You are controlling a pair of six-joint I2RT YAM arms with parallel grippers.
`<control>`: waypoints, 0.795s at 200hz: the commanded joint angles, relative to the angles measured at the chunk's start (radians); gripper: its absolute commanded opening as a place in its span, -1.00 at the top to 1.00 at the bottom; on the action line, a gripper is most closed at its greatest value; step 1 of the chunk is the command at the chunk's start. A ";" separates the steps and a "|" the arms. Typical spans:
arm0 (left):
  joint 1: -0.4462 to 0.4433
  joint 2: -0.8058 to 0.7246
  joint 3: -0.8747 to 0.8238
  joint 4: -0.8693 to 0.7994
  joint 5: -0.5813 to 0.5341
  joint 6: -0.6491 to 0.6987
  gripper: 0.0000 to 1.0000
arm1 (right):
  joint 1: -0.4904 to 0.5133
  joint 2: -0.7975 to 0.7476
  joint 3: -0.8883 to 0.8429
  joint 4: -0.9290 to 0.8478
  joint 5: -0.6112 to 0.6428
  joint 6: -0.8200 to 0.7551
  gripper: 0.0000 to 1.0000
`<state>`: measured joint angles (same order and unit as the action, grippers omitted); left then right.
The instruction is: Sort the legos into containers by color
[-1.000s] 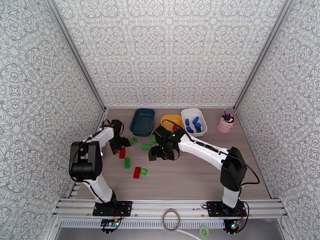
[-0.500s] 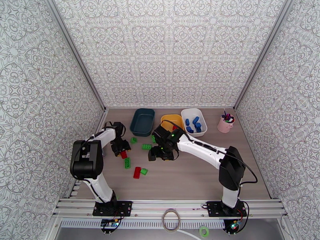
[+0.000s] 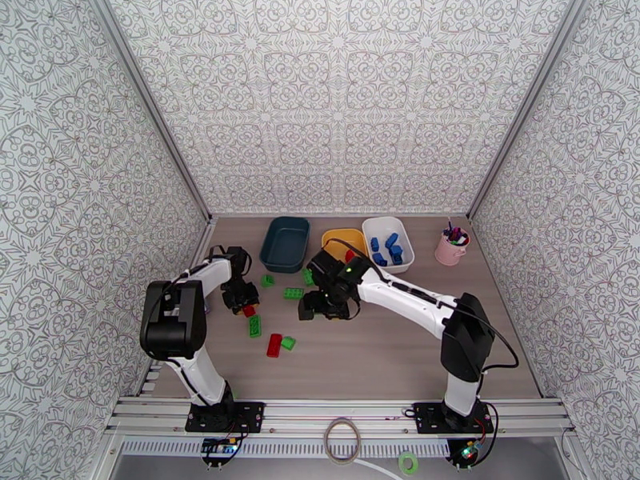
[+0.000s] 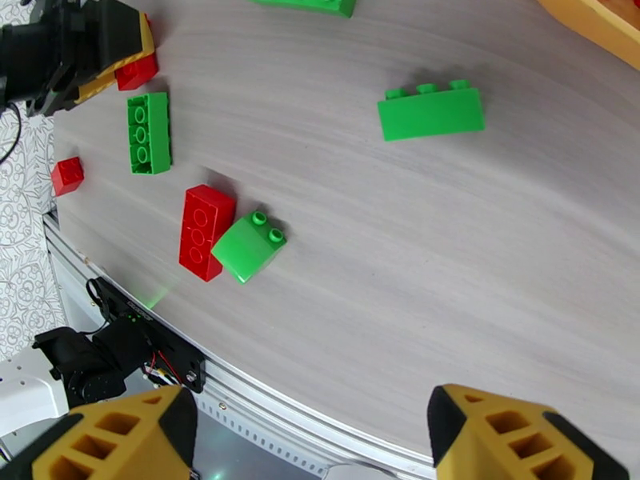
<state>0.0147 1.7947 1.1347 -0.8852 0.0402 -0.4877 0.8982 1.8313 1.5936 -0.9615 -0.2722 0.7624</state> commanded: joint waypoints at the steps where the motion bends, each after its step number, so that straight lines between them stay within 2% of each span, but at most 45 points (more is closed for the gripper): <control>1: -0.010 -0.069 0.030 -0.034 0.010 0.017 0.33 | -0.026 -0.054 -0.013 0.027 0.016 0.014 -0.61; 46: -0.047 -0.168 0.091 -0.058 0.059 -0.010 0.36 | -0.090 -0.099 -0.017 0.057 0.005 0.023 -0.62; 88: -0.160 -0.222 0.146 -0.011 0.158 -0.068 0.36 | -0.185 -0.155 -0.065 0.117 -0.042 0.048 -0.63; 114: -0.247 -0.204 0.187 0.049 0.244 -0.102 0.35 | -0.241 -0.189 -0.114 0.155 -0.075 0.067 -0.63; 159: -0.393 -0.087 0.324 0.107 0.299 -0.137 0.35 | -0.331 -0.265 -0.219 0.188 -0.091 0.089 -0.63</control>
<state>-0.3218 1.6386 1.3788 -0.8425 0.2718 -0.5846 0.6056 1.6272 1.4319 -0.8059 -0.3355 0.8265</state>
